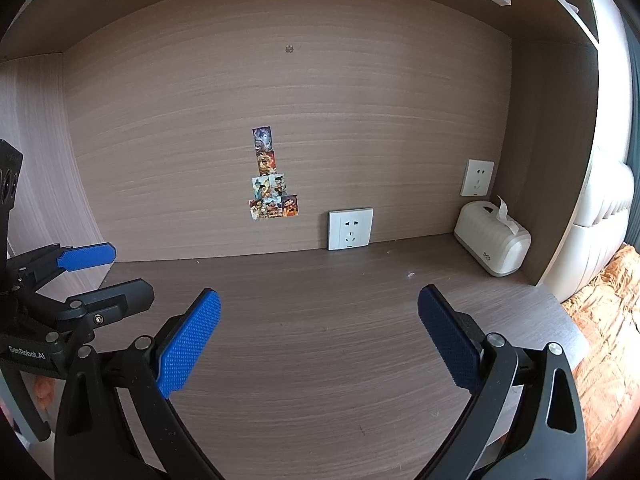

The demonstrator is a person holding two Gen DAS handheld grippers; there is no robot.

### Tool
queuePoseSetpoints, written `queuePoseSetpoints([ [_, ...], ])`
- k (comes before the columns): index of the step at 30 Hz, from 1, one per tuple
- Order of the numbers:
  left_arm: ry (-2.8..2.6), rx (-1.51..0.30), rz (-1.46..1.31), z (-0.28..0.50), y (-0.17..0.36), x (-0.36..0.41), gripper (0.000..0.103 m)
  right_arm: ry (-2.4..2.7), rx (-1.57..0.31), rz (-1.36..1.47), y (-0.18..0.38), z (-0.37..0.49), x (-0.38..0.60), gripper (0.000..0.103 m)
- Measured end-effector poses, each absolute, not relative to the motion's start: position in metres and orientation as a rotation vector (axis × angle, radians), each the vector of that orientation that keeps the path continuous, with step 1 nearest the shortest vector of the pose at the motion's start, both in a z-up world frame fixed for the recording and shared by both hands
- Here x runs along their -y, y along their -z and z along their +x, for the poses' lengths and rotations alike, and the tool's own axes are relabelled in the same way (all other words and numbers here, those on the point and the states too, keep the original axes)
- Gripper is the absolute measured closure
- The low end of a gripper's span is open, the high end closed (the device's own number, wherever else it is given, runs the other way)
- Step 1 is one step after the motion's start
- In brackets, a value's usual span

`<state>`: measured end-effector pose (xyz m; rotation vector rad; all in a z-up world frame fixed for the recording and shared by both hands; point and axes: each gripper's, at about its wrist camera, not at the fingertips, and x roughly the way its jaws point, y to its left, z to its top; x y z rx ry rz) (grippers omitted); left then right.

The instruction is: Collect trash

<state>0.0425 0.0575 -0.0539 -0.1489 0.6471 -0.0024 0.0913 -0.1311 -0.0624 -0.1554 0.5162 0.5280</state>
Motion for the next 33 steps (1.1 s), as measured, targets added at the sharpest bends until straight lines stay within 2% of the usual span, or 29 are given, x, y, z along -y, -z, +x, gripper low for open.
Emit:
queuePoseSetpoints([
  [10, -0.021, -0.637, -0.208, 0.048, 0.053, -0.073, 0.005, -0.519, -0.52, -0.16, 0.063, 0.097, 0.128, 0.005],
  [33, -0.035, -0.571, -0.117, 0.069, 0.051, -0.081, 0.005, -0.454, -0.531, -0.18, 0.066, 0.114, 0.115, 0.005],
])
